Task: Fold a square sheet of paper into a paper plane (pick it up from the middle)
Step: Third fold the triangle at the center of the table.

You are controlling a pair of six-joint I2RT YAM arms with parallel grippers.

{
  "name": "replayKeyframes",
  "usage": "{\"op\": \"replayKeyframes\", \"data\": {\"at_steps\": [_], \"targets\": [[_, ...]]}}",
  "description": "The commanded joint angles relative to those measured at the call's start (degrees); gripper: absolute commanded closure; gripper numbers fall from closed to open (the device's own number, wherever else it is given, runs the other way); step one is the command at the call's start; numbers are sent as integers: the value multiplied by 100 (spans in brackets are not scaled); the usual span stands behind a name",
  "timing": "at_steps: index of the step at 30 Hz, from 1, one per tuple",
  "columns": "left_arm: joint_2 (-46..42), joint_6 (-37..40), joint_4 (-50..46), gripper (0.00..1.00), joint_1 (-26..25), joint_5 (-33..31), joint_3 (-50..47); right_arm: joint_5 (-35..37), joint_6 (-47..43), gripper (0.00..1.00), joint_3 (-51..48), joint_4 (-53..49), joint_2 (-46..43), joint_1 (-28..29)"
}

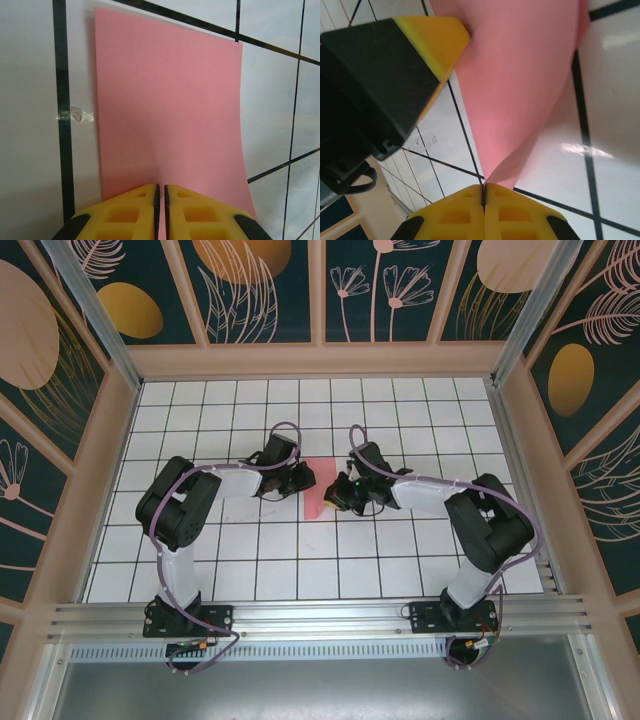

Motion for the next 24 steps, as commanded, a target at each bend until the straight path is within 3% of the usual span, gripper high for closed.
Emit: {"op": "replayKeyframes", "data": {"at_steps": [1,9,14,24], "targets": [[78,154,-270,85,31,-101,104,-30,62,97,279,228,249,54],[-276,191,-365,85,29,-243,243,30,-62,97,595,252,711,60],[-426,357,-698,88,29,-945,313,32,-120,96,673,352,875,73],[-5,360,-663,92,33,-848,429,-34,-202,96,613,813,1009,91]]}}
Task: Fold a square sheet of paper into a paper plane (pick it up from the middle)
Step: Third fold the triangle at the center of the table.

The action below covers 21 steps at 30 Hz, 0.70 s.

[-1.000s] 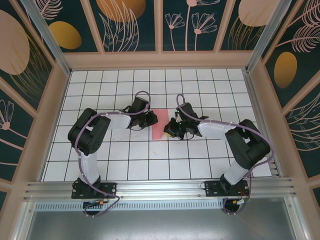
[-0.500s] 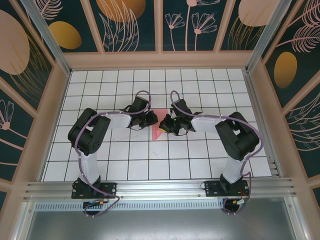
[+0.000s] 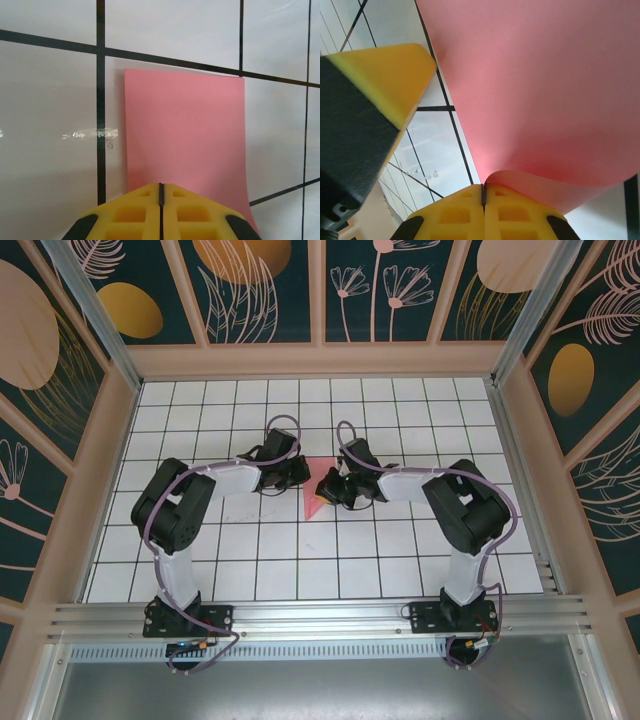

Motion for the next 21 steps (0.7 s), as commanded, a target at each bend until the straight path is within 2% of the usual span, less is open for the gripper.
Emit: {"op": "replayKeyframes", "data": {"at_steps": [1,21], "targets": [[171,95,-155,93,25,-120,150,-59,-167,96,117,326,132,56],[274,146,-244,96,29,-103,148,-218,-305,96,77,692,361,73]]}}
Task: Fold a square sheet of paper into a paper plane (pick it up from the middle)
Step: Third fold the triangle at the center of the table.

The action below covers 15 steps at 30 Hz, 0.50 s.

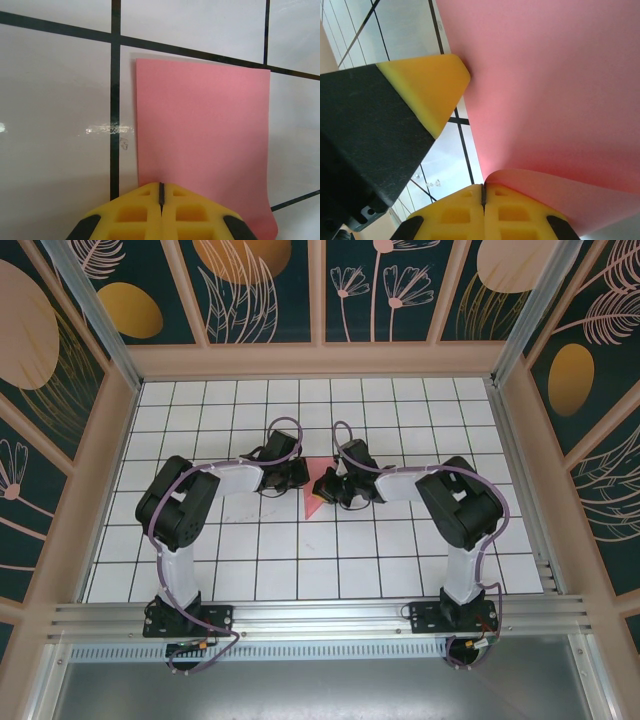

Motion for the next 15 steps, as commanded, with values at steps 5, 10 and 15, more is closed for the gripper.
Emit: {"op": "replayKeyframes", "data": {"at_steps": [5,10,15], "targets": [[141,114,-157,96,24,-6,100,-128,-195,96,93,230,150,64],[131,115,-149,96,25,10,100,-110,-120,96,72,354,187,51],[141,112,-150,97,31,20,100,-27,-135,97,128,359,205,46]]}}
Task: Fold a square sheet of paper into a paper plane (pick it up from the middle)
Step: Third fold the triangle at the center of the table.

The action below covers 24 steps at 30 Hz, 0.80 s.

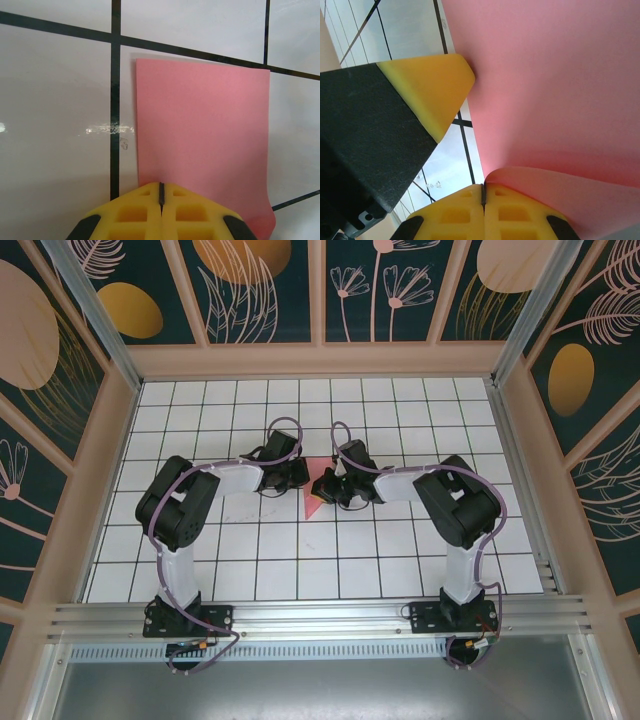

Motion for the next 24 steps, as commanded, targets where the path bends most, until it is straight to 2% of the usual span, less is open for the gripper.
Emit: {"op": "replayKeyframes", "data": {"at_steps": [1,24], "targets": [[141,107,-155,97,24,18,100,-11,-107,96,129,199,141,23],[141,112,-148,99,26,32,95,-29,-71,97,103,442,299,-28]]}}
